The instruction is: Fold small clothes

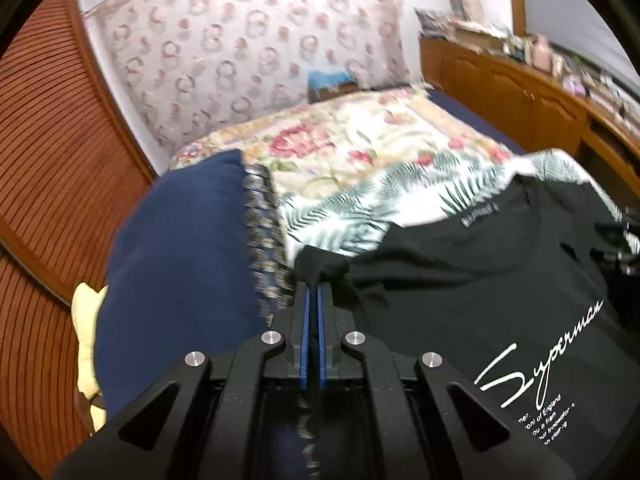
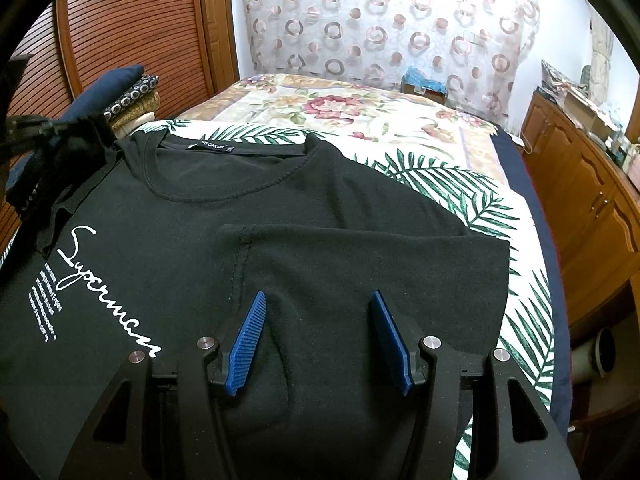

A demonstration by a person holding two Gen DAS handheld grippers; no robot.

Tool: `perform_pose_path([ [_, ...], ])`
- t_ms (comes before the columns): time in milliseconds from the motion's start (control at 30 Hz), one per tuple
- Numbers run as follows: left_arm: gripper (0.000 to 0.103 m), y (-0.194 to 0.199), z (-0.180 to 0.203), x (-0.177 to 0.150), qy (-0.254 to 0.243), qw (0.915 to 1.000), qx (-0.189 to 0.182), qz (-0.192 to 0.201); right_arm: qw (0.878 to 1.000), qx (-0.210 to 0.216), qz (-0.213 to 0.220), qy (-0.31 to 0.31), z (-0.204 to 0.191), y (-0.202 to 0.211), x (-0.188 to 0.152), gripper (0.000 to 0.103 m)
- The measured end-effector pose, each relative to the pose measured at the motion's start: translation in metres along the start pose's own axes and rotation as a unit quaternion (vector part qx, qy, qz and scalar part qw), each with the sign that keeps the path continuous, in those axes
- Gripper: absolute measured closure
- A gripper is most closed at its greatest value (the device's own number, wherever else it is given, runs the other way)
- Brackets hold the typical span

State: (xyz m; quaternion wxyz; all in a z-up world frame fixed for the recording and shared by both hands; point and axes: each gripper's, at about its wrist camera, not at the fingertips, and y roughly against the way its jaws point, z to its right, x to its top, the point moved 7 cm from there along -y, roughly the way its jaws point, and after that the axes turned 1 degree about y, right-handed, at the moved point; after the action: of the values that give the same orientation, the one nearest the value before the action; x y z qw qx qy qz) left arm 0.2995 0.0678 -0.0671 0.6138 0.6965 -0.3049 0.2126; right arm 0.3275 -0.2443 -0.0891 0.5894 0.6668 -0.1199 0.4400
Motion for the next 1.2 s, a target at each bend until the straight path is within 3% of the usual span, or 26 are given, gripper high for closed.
perform_pose_path([
  [133, 0.099, 0.004, -0.013, 0.002, 0.017, 0.9997, -0.006, 0.014, 1.0, 0.01, 0.002, -0.01, 0.003, 0.002, 0.0, 0.046],
  [600, 0.099, 0.005, -0.01, -0.006, 0.022, 0.9991, -0.024, 0.026, 0.997, -0.044, -0.014, -0.065, 0.083, 0.006, 0.004, 0.046],
  [933, 0.099, 0.006, -0.009, -0.01, 0.024, 0.9989, -0.03, 0.027, 0.995, -0.051, -0.015, -0.087, 0.092, -0.015, 0.014, 0.046],
  [1000, 0.099, 0.007, -0.005, -0.011, 0.024, 0.9983, -0.044, 0.031, 0.996, -0.045, -0.011, -0.076, 0.085, -0.015, 0.014, 0.055],
  [1133, 0.099, 0.016, 0.004, -0.014, 0.023, 0.9975, -0.051, 0.044, 0.999, -0.021, -0.004, -0.04, 0.07, -0.016, 0.013, 0.089],
  [1200, 0.099, 0.026, 0.007, -0.015, 0.027, 0.9966, -0.056, 0.053, 1.0, -0.01, -0.005, -0.029, 0.062, -0.015, 0.014, 0.094],
])
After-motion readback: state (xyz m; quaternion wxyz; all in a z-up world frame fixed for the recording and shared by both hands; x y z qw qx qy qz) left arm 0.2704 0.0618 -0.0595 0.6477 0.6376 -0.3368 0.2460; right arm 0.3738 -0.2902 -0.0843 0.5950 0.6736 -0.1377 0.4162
